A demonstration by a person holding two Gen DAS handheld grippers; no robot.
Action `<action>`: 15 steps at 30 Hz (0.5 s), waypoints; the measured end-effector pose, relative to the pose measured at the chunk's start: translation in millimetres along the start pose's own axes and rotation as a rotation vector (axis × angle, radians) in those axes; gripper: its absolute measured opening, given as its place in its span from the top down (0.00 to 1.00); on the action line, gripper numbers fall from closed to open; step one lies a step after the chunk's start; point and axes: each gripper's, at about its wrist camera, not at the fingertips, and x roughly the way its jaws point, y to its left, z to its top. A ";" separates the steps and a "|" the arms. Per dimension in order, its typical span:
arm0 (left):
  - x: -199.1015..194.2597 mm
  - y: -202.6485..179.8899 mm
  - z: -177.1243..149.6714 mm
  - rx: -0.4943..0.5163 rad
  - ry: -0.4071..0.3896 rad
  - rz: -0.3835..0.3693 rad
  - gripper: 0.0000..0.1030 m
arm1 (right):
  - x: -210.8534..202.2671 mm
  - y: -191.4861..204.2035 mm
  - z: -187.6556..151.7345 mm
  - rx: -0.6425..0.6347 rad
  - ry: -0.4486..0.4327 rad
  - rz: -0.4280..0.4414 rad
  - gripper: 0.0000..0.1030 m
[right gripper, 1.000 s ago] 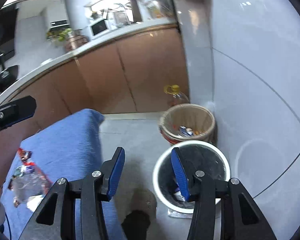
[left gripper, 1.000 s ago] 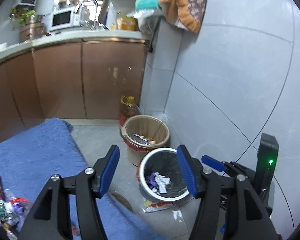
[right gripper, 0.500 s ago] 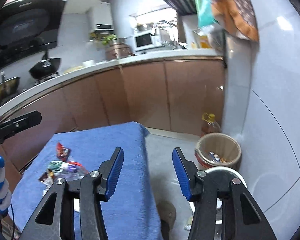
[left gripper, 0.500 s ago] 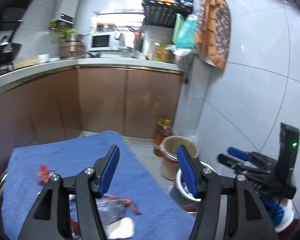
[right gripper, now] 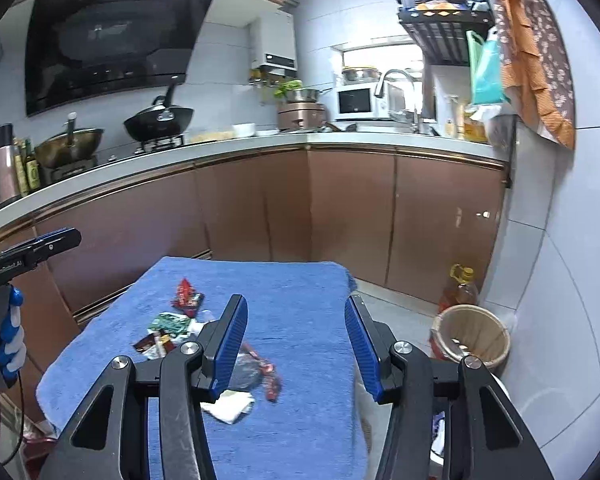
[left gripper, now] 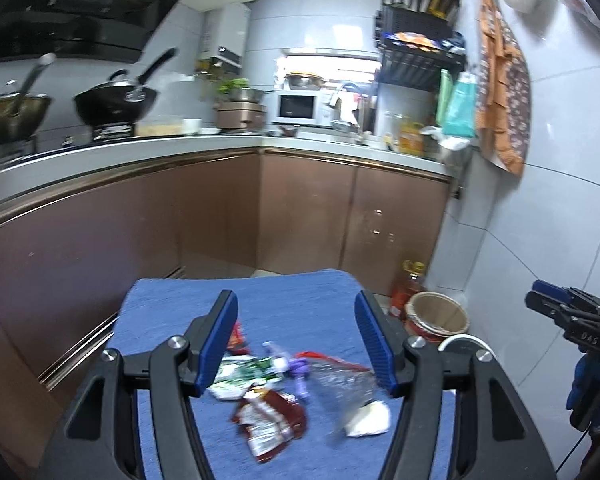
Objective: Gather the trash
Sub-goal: 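Return both tools to the remaining wrappers on the towel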
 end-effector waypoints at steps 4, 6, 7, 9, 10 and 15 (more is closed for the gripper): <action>-6.6 27.2 -10.8 -0.046 0.012 0.043 0.42 | 8.9 7.1 -5.6 0.003 0.019 0.039 0.53; -7.6 37.5 -17.1 -0.063 0.024 0.061 0.42 | 16.0 10.4 -9.1 0.006 0.030 0.061 0.53; -9.6 41.1 -20.7 -0.067 0.028 0.068 0.42 | 18.4 12.2 -9.9 0.007 0.034 0.066 0.53; -8.6 46.1 -26.7 -0.071 0.038 0.077 0.42 | 26.4 12.0 -13.2 0.011 0.050 0.080 0.53; -7.2 47.7 -30.4 -0.072 0.045 0.079 0.42 | 27.9 12.6 -14.0 0.011 0.056 0.084 0.53; 12.4 53.8 -48.8 -0.099 0.107 0.066 0.42 | 43.9 15.4 -25.3 0.007 0.099 0.114 0.53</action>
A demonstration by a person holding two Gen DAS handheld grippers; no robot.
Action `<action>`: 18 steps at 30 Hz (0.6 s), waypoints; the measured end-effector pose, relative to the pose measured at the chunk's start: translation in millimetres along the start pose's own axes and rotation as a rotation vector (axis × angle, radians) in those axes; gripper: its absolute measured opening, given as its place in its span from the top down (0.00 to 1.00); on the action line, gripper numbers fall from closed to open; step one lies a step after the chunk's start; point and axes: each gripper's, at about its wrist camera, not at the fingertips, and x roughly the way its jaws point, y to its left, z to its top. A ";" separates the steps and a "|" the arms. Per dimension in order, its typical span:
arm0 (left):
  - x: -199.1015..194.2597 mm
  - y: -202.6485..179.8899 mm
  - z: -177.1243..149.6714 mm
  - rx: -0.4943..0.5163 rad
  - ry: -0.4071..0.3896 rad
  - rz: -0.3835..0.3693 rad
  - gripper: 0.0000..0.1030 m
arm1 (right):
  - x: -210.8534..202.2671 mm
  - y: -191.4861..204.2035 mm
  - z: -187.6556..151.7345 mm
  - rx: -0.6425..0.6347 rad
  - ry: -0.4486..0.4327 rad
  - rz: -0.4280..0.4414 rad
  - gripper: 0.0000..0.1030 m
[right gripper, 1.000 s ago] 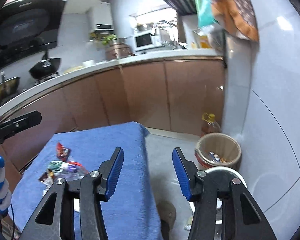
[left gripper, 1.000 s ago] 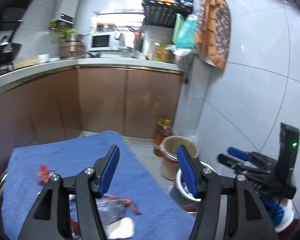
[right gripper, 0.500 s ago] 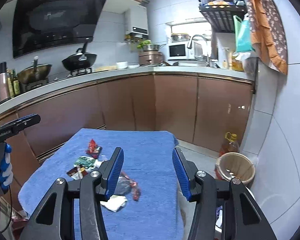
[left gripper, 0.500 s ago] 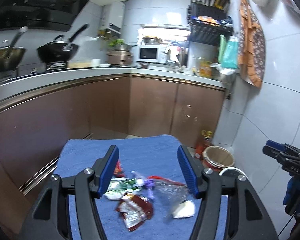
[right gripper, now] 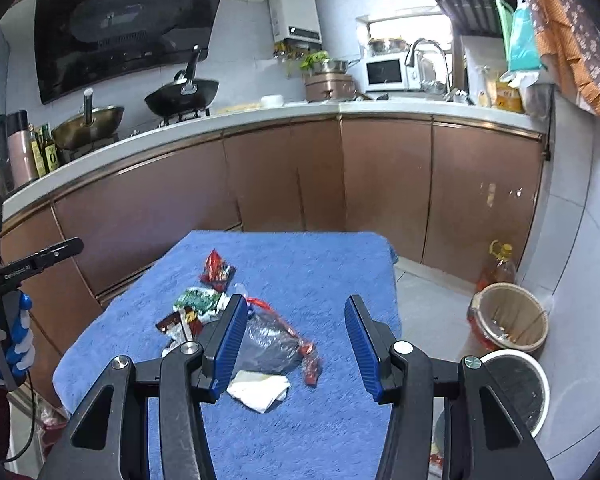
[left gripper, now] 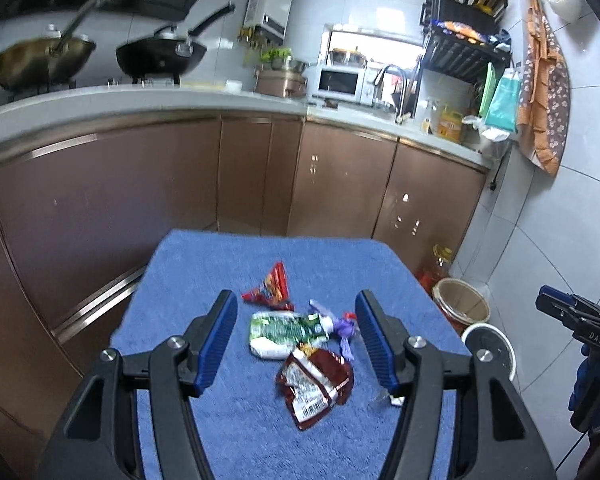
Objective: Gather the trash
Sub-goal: 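Return both tools to the remaining wrappers on the towel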
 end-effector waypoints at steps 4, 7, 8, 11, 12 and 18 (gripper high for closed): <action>23.3 5.6 -14.9 -0.032 0.062 0.000 0.42 | 13.8 -5.9 -10.3 0.008 0.041 0.012 0.53; 36.7 6.7 -22.2 -0.041 0.093 0.006 0.42 | 25.0 -13.6 -15.7 0.030 0.065 0.016 0.53; 41.2 7.6 -25.2 -0.041 0.104 0.007 0.42 | 28.3 -16.0 -17.3 0.035 0.071 0.017 0.53; 57.9 11.8 -34.0 -0.051 0.148 0.016 0.42 | 38.9 -23.7 -20.8 0.050 0.089 0.024 0.53; 63.6 13.1 -36.4 -0.056 0.163 0.017 0.42 | 42.4 -24.5 -21.6 0.053 0.095 0.026 0.53; 94.5 18.6 -50.3 -0.060 0.233 0.019 0.42 | 70.0 -30.1 -25.7 0.060 0.143 0.048 0.53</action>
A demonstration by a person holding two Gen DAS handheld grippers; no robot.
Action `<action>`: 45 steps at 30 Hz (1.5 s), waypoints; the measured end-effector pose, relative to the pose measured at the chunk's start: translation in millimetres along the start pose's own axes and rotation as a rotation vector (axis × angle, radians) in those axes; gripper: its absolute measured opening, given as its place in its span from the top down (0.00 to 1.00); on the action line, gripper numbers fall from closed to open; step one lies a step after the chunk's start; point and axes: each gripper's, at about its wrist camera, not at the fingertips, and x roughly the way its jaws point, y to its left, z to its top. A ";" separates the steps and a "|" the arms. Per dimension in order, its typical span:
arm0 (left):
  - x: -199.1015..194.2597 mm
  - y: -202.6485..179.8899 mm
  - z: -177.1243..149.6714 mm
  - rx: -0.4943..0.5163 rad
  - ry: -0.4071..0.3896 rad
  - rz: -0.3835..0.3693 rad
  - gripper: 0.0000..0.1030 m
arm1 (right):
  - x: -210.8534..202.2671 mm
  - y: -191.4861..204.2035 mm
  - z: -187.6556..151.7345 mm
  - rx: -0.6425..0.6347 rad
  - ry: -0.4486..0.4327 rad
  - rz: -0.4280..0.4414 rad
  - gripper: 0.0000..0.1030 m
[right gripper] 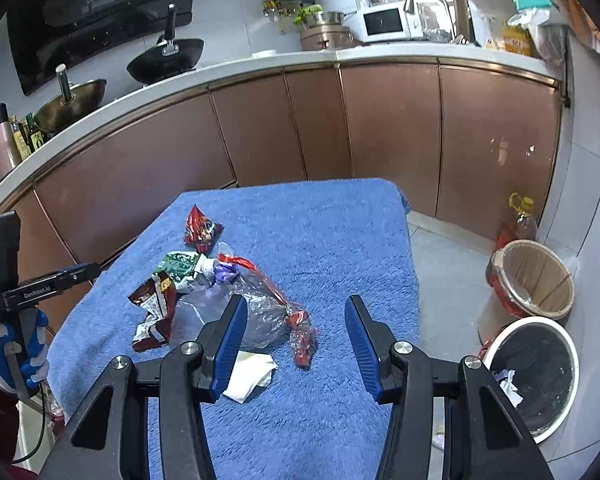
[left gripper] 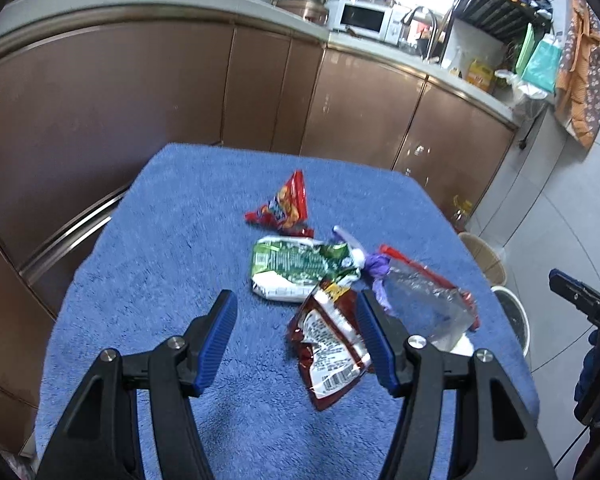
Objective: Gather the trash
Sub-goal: 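Return both tools to the remaining wrappers on the towel, then grasp the red snack bag with the left tool while the right tool grasps the purple glove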
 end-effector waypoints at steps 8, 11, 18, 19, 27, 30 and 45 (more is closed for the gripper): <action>41.4 7.9 -6.3 -0.007 0.079 -0.022 0.42 | 42.1 -2.0 6.4 -0.007 0.063 0.027 0.53; 54.7 9.3 -7.7 -0.004 0.099 -0.033 0.42 | 55.7 1.0 11.6 -0.020 0.078 0.040 0.53; 76.1 12.1 -10.2 0.010 0.130 -0.070 0.43 | 88.0 22.6 23.9 -0.068 0.115 0.135 0.54; 78.3 12.3 -10.6 0.013 0.134 -0.077 0.43 | 93.1 27.8 26.1 -0.079 0.121 0.153 0.54; 94.5 8.2 -10.2 0.050 0.160 -0.137 0.51 | 149.8 67.2 34.8 -0.171 0.212 0.241 0.55; 100.6 7.7 -11.2 0.056 0.172 -0.154 0.59 | 172.4 71.1 32.3 -0.179 0.260 0.258 0.56; 117.0 12.8 -13.2 0.037 0.174 -0.176 0.89 | 222.5 72.4 29.3 -0.233 0.348 0.244 0.68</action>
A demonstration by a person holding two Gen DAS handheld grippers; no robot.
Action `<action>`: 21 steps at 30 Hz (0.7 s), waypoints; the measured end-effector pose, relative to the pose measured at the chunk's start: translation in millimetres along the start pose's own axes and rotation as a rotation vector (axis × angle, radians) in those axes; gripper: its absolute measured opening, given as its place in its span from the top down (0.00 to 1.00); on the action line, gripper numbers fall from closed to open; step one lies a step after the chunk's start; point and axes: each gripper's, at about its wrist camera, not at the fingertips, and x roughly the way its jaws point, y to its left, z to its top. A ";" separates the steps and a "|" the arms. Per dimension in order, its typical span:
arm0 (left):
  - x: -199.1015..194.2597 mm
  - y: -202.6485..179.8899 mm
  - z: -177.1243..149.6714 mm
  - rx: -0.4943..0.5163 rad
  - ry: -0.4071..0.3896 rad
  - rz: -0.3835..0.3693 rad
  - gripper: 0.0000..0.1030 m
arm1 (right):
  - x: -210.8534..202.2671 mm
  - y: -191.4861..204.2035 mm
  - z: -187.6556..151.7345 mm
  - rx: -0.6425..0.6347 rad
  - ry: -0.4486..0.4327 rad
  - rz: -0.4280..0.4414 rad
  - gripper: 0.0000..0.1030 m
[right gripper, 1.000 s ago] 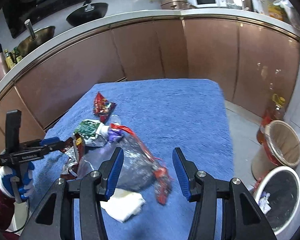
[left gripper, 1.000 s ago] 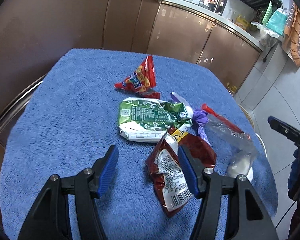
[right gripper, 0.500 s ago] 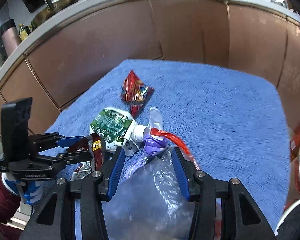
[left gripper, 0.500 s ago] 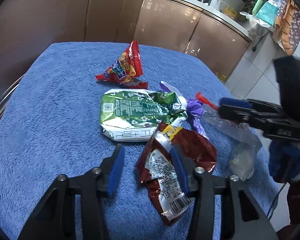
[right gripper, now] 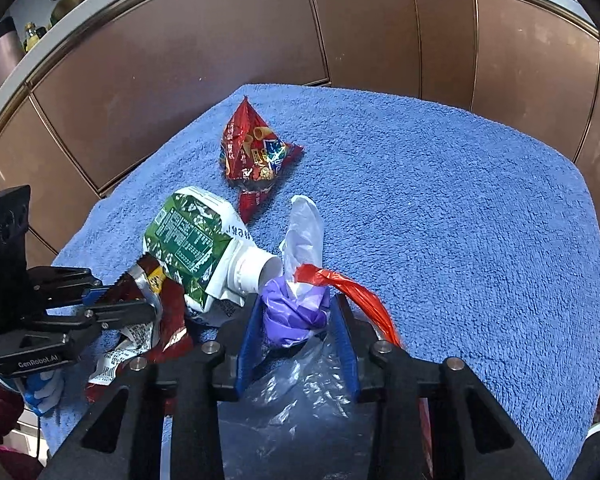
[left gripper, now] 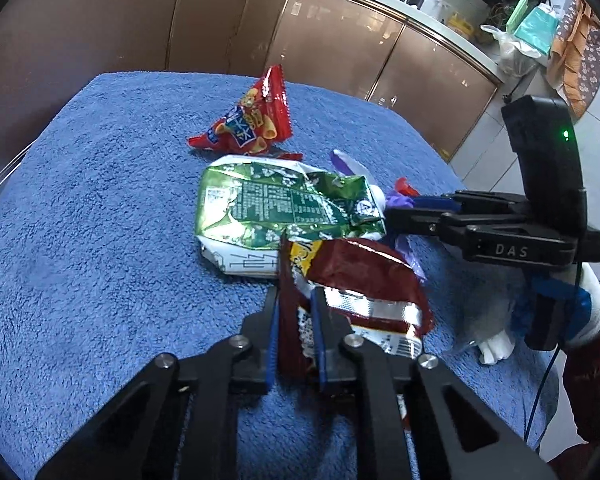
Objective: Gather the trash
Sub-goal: 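Grasp the red snack bag with the left tool while the right tool grasps the purple glove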
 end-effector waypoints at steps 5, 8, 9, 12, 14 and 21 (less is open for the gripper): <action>-11.8 -0.2 -0.7 -0.007 -0.034 0.008 0.95 | -13.5 0.6 2.6 0.020 -0.054 -0.001 0.70; -24.5 -1.0 -0.1 -0.013 -0.061 0.007 0.95 | -33.9 0.6 5.1 0.045 -0.111 0.016 0.70; -29.9 -1.7 -0.3 -0.013 -0.072 0.010 0.95 | -39.8 1.8 6.0 0.050 -0.128 0.025 0.70; -46.0 -2.3 -0.6 -0.014 -0.098 0.019 0.95 | -63.3 8.2 7.4 0.053 -0.178 0.046 0.70; -56.5 -2.1 -1.1 -0.016 -0.113 0.028 0.95 | -80.7 15.3 7.4 0.044 -0.213 0.048 0.70; -103.2 -12.1 -8.3 -0.016 -0.179 0.064 0.95 | -140.5 32.6 -3.7 0.032 -0.312 0.017 0.70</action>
